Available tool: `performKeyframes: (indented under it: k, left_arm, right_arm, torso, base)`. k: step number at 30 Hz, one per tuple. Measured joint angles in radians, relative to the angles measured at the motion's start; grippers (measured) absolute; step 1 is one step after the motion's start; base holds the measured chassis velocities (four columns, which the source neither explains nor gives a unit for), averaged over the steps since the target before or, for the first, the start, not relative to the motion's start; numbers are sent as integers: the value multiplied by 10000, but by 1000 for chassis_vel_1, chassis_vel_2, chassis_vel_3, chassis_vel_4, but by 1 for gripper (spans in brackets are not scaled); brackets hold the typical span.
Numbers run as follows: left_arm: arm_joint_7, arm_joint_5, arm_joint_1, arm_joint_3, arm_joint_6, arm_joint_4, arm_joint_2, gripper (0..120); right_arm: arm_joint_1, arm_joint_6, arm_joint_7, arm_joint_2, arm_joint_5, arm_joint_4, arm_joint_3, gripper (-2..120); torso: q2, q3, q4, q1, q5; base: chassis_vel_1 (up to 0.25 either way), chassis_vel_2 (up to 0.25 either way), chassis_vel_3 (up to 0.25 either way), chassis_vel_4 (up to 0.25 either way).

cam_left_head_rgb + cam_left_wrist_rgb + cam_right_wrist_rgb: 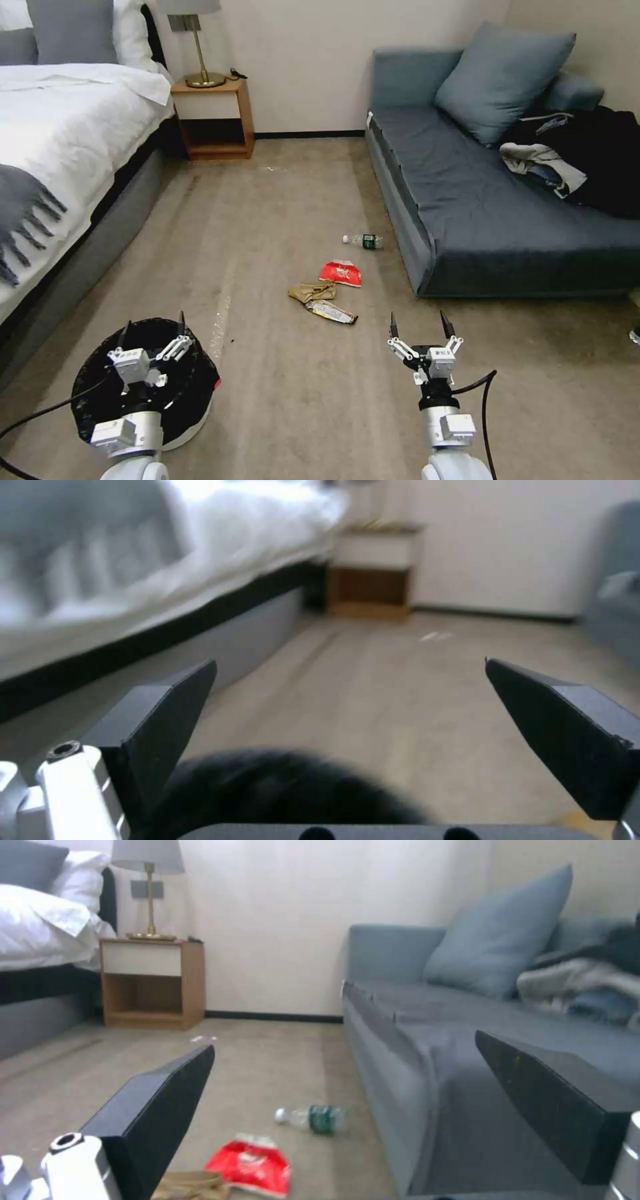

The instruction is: Pick up the trash bin, then pick up the garbage on the floor and place it into the trash bin.

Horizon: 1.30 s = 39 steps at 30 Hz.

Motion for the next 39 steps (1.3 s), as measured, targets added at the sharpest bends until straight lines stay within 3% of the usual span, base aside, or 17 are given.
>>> performKeyframes:
  k: [1, 5, 6, 10, 11, 15, 23, 31, 39]
  left_arm:
    - [0, 0, 0, 0, 0, 0, 0, 100]
    - [-3052, -1537, 226, -53, 2307, -687, 237, 100]
    - [-3052, -1537, 226, -53, 2307, -687, 237, 100]
    - [-4946, -3196, 574, -151, 4200, -1857, 341, 100]
    - [-4946, -3196, 574, -151, 4200, -1857, 341, 100]
    - [-5668, -3541, 556, -250, 5118, -2079, 467, 100]
    - [-6529, -4819, 321, -570, 5496, -1487, 559, 100]
    - [-6608, -5021, 147, -719, 5658, -1169, 651, 100]
    - [-6578, -5034, 119, -633, 5606, -822, 655, 81]
  right_arm:
    - [0, 0, 0, 0, 0, 0, 0, 100]
    - [187, -12, -205, -321, -118, 225, 373, 100]
    - [187, -12, -205, -321, -118, 225, 373, 100]
    - [241, -59, -276, -369, -30, 304, 419, 100]
    - [241, -59, -276, -369, -30, 304, 419, 100]
    - [250, 60, -294, -325, -12, 202, 367, 100]
    - [250, -73, -386, -430, 495, 352, 379, 100]
    - [260, -85, -417, -402, 562, 345, 364, 100]
    - [273, -92, -423, -347, 563, 358, 343, 100]
  torso:
    - [0, 0, 0, 0, 0]
    - [0, 1, 1, -1, -1]
    - [0, 1, 1, -1, -1]
    - [1, 1, 1, -1, 3]
    - [1, 1, 1, -1, 3]
    - [0, 0, 2, 0, -1]
    - [0, 1, 1, -1, -3]
    - [0, 1, 0, 0, -1]
    - [0, 1, 1, 0, -1]
  base:
    - [0, 0, 0, 0]
    - [0, 0, 0, 0]
    - [0, 0, 0, 0]
    - [0, 0, 0, 0]
    - [0, 0, 0, 0]
    - [0, 0, 0, 0]
    - [0, 0, 0, 0]
    - [0, 0, 0, 0]
    - [0, 0, 0, 0]
